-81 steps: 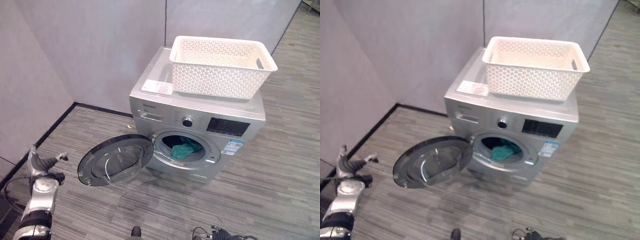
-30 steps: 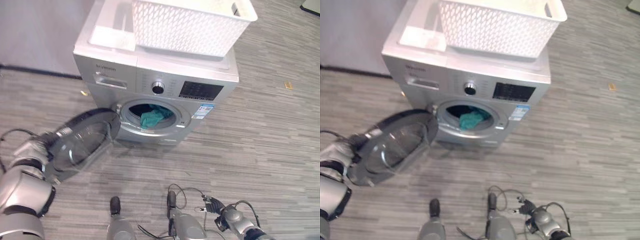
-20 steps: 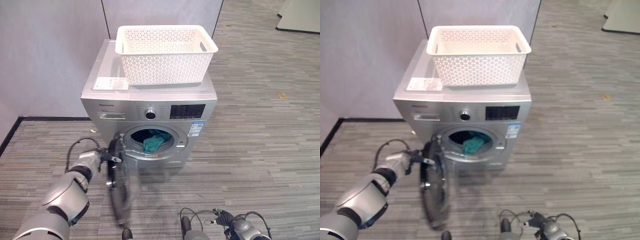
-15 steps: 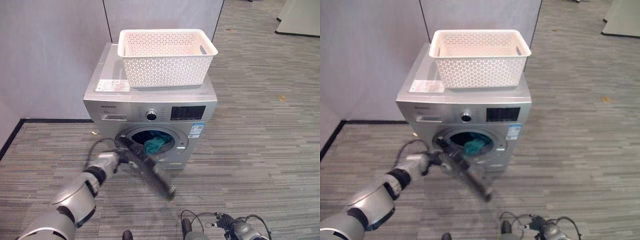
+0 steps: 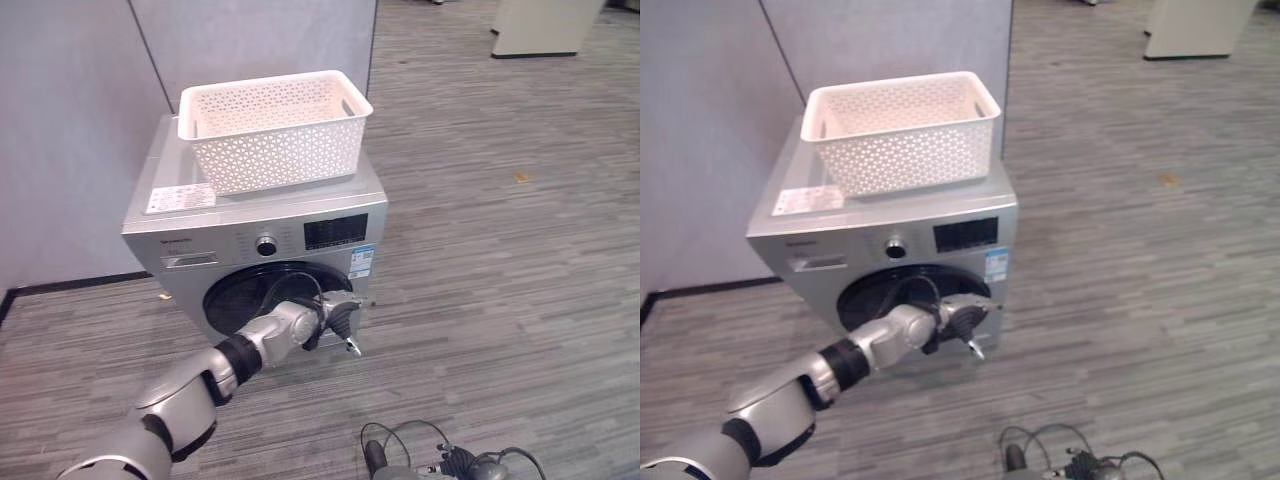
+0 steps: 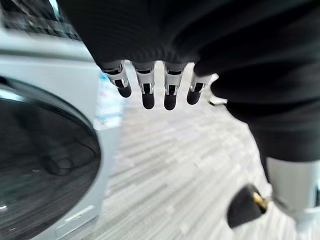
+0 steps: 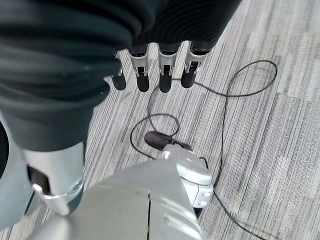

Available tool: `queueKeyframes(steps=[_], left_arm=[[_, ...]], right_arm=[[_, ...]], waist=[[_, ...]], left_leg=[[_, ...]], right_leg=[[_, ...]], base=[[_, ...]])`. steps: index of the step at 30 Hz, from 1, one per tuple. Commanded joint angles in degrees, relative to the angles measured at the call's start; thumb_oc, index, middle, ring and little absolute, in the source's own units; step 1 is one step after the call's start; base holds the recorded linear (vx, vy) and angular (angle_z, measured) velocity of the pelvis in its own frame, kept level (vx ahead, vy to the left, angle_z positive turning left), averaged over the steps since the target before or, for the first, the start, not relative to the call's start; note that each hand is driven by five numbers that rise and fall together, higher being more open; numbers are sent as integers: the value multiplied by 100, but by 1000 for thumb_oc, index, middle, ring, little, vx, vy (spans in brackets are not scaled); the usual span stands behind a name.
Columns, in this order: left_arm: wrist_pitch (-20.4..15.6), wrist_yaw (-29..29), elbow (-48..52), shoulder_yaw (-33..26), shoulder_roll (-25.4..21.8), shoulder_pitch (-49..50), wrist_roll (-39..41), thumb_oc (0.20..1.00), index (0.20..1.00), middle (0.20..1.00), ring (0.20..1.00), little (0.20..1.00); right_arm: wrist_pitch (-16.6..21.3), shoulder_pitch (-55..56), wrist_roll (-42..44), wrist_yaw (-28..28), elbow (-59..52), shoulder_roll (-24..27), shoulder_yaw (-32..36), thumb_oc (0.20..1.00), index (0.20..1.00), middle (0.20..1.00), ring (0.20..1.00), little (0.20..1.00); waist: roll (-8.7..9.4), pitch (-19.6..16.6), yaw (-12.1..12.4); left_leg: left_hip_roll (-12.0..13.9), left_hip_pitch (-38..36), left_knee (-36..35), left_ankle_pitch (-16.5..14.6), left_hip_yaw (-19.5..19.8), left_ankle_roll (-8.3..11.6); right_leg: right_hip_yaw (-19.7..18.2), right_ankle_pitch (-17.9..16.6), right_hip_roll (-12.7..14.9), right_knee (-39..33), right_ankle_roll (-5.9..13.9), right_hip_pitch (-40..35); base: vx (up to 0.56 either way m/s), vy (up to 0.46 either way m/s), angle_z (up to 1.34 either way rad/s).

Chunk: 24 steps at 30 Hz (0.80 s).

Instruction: Grab the laundry basket,head to the washer,open it,put in the laundry and shut it.

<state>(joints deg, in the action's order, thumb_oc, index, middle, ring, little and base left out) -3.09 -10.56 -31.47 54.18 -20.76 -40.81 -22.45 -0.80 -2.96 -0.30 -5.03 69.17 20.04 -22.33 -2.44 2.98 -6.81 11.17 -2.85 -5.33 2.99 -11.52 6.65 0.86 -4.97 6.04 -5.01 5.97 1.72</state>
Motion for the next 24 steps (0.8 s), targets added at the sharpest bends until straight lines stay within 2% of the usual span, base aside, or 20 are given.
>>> queueKeyframes(steps=[1, 3, 4, 5, 6, 7, 8, 10, 13, 16, 19, 21, 22, 24], left_arm=[[-104, -174, 310, -437, -241, -40, 495, 1000, 1000, 1000, 1000, 1000], [-76, -148, 445, -888, -437, 703, 598, 1000, 1000, 1000, 1000, 1000], [-74, -151, 454, -894, -442, 720, 597, 1000, 1000, 1000, 1000, 1000], [-35, -66, 434, -1258, -557, 1305, 567, 1000, 1000, 1000, 1000, 1000], [-34, -67, 437, -1260, -559, 1309, 566, 1000, 1000, 1000, 1000, 1000], [-9, 208, 294, -1667, -649, 1875, 381, 1000, 1000, 1000, 1000, 1000], [-10, 209, 295, -1670, -649, 1880, 380, 1000, 1000, 1000, 1000, 1000], [33, 519, 28, -2286, -674, 2641, 286, 1000, 1000, 1000, 1000, 1000], [-7, 699, -411, -2899, -576, 3429, 582, 1000, 1000, 1000, 1000, 1000], [-231, 867, -955, -3501, -387, 4054, 1277, 1000, 1000, 1000, 1000, 1000], [-303, 1021, -1519, -3736, -199, 4235, 1508, 1000, 1000, 1000, 1000, 1000], [-379, 1350, -2352, -4055, 54, 4284, 1778, 1000, 1000, 1000, 1000, 1000], [-386, 1353, -2361, -4054, 57, 4281, 1778, 1000, 1000, 1000, 1000, 1000], [-463, 1505, -2905, -4442, 208, 4336, 2250, 1000, 1000, 1000, 1000, 1000]], right_arm=[[101, -221, -27, 15, 195, 32, 139, 1000, 1000, 1000, 1000, 1000], [118, -184, -45, 24, 184, -27, 246, 1000, 1000, 1000, 1000, 1000], [118, -177, -45, 24, 185, -26, 237, 1000, 1000, 1000, 1000, 1000], [132, -159, -35, 49, 123, -59, 324, 1000, 1000, 1000, 1000, 1000], [131, -157, -35, 49, 123, -59, 321, 1000, 1000, 1000, 1000, 1000], [156, -128, -34, 72, 41, -107, 376, 1000, 1000, 1000, 1000, 1000], [156, -126, -33, 72, 40, -107, 372, 1000, 1000, 1000, 1000, 1000], [203, -51, 14, 125, -127, -130, 472, 1000, 1000, 1000, 1000, 1000], [231, 45, -21, 175, -224, -130, 563, 1000, 1000, 1000, 1000, 1000], [328, 218, 0, 230, -263, -137, 705, 1000, 1000, 1000, 1000, 1000], [378, 331, 19, 266, -257, -158, 741, 1000, 1000, 1000, 1000, 1000], [445, 467, 83, 346, -162, -252, 794, 1000, 1000, 1000, 1000, 1000], [446, 467, 84, 347, -161, -252, 793, 1000, 1000, 1000, 1000, 1000], [481, 592, 161, 391, -57, -340, 847, 1000, 1000, 1000, 1000, 1000]], waist=[[197, 416, 193], [211, 409, 325], [205, 392, 314], [216, 385, 388], [216, 384, 383], [242, 388, 473], [242, 387, 468], [279, 392, 571], [311, 370, 657], [344, 339, 753], [378, 301, 797], [430, 247, 853], [430, 247, 849], [468, 186, 887]], left_leg=[[-3, -64, 201, -331, 360, -115], [-25, -10, 205, -286, 438, -119], [-25, -38, 190, -328, 442, -116], [-44, -34, 186, -330, 480, -121], [-44, -36, 185, -330, 483, -121], [-60, -3, 192, -327, 524, -126], [-60, -4, 193, -327, 527, -127], [-85, 38, 203, -319, 582, -137], [-115, 90, 211, -308, 631, -144], [-142, 138, 229, -296, 690, -145], [-154, 165, 236, -286, 719, -143], [-180, 194, 234, -265, 759, -144], [-180, 196, 235, -266, 763, -144], [-201, 228, 243, -250, 799, -144]], right_leg=[[223, 699, 282, 653, 368, -73], [301, 656, 302, 617, 349, -108], [311, 697, 303, 611, 360, -135], [357, 696, 315, 593, 355, -168], [360, 696, 316, 591, 355, -172], [400, 686, 327, 584, 349, -194], [403, 687, 328, 583, 349, -197], [454, 660, 344, 556, 349, -212], [501, 632, 362, 524, 348, -220], [568, 600, 395, 483, 369, -236], [618, 585, 415, 463, 378, -249], [671, 562, 442, 430, 386, -272], [675, 562, 443, 428, 387, -273], [722, 536, 467, 404, 394, -284]], base=[[14, -21, 15], [-9, -14, 8], [-3, -7, 26], [32, 0, 19], [-13, -18, 16], [-12, -14, 7], [-32, -23, 17], [-38, -16, 23], [-37, -14, 7], [-33, -7, 16], [-16, -9, 9], [-32, -16, 2], [-35, -12, 5], [-37, -7, 7]])
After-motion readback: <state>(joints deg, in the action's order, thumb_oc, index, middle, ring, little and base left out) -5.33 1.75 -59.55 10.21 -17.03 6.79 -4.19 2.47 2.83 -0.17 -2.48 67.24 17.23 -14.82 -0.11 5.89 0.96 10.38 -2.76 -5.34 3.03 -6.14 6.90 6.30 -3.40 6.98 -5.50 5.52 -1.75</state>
